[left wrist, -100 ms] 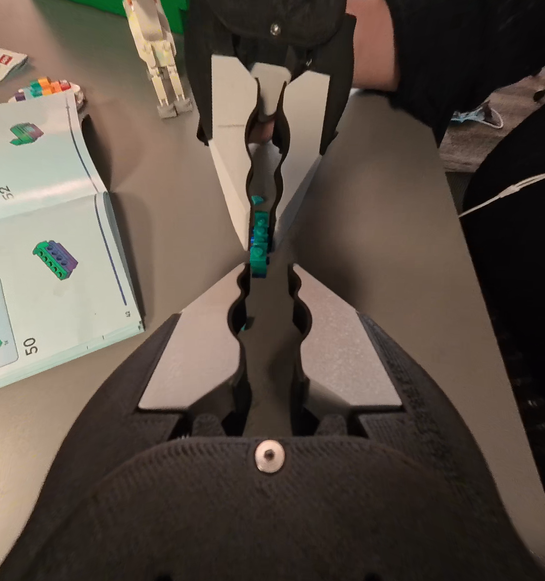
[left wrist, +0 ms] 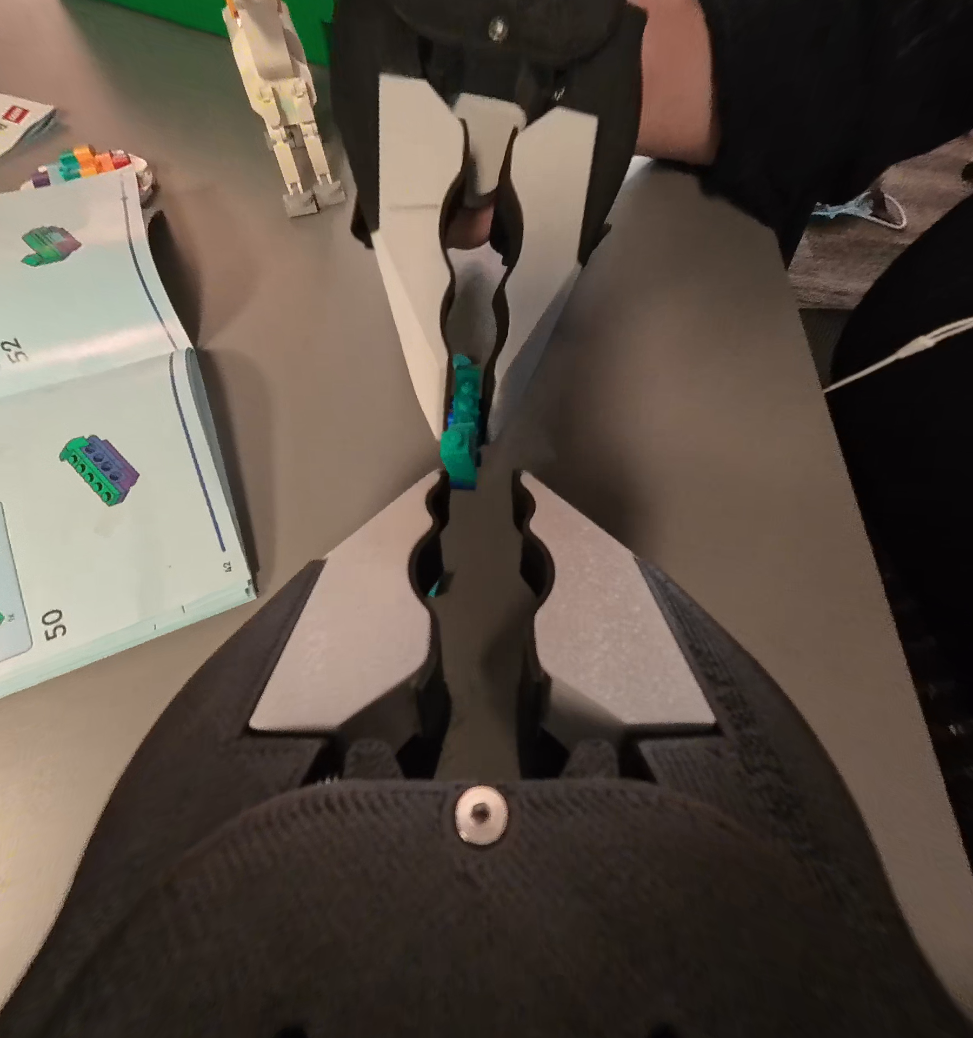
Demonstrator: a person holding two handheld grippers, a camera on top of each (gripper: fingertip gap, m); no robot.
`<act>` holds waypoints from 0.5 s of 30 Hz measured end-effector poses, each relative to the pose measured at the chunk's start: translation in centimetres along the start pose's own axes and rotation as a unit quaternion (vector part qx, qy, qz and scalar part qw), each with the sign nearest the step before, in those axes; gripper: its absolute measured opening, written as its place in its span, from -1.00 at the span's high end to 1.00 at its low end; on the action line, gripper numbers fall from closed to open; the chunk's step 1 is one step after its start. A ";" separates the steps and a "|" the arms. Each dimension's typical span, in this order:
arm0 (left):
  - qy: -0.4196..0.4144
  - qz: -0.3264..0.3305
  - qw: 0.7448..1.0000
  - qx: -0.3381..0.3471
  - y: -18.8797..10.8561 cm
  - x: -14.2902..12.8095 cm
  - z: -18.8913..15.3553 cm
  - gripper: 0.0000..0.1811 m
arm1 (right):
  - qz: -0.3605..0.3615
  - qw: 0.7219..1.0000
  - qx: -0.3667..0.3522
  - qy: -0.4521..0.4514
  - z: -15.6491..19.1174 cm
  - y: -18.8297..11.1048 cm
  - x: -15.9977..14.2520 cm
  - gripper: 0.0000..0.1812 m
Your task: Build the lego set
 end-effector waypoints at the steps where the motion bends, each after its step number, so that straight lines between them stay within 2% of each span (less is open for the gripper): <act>1: 0.000 0.003 1.000 0.000 0.1 0.0 0.0 0.77 | -0.001 1.000 -0.001 -0.002 0.0 -0.1 0.1 0.89; 8: -0.023 -0.034 0.999 -0.005 0.0 0.5 0.1 0.77 | 0.007 1.000 -0.005 -0.020 0.4 -0.5 0.7 0.89; 15: -0.026 -0.035 0.999 -0.011 0.1 0.6 0.0 0.83 | 0.003 1.000 -0.003 -0.029 0.8 -0.6 1.2 0.89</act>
Point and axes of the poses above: each gripper's, where its closed fingertips meet, y out along the fingers, x out of its top, z = x × y across the jaws, the point moved 9 cm from there along -y, back along the fingers, and after that the axes turned 15 degrees about -z, right-handed, at the moved point
